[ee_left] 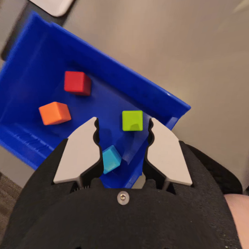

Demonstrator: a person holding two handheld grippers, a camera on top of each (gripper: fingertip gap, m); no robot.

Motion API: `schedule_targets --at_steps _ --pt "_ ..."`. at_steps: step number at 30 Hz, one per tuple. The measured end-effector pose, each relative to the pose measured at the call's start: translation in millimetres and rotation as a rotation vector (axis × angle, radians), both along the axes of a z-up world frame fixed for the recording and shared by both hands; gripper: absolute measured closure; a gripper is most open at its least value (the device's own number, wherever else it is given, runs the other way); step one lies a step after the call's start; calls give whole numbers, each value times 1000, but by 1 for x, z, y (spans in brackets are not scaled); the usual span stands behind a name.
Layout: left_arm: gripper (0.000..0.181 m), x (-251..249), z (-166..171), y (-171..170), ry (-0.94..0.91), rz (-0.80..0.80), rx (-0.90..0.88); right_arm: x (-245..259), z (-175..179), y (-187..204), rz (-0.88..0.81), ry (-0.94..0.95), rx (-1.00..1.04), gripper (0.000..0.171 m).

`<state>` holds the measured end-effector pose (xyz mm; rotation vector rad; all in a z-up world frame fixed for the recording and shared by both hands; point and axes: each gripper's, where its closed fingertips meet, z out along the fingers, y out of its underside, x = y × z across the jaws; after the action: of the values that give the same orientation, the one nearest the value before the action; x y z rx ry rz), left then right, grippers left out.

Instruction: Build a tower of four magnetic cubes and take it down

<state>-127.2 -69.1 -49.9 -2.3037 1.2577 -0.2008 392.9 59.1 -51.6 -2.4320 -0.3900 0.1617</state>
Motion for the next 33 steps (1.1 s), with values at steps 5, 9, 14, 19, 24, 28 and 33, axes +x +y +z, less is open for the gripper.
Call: schedule_targets --at_steps 5,9,14,19,24,28,33 --pt "99 4 -55 -7 167 3 -258 4 1 -1 -7 10 -2 139" --pt "98 -2 -80 -5 308 -8 -298 6 1 -1 -7 20 -7 138" --pt "131 1 -91 -4 357 -44 -328 6 -1 -1 1 23 -18 138" --pt "132 -10 -60 6 378 -12 -175 4 -2 -2 12 34 -23 138" --pt "132 0 31 12 231 58 183 3 -4 -2 17 47 -35 138" --pt "132 76 73 -9 119 -137 321 1 -1 -2 23 59 -29 138" --pt "133 179 40 -3 220 -382 251 -5 2 -4 54 49 -24 138"
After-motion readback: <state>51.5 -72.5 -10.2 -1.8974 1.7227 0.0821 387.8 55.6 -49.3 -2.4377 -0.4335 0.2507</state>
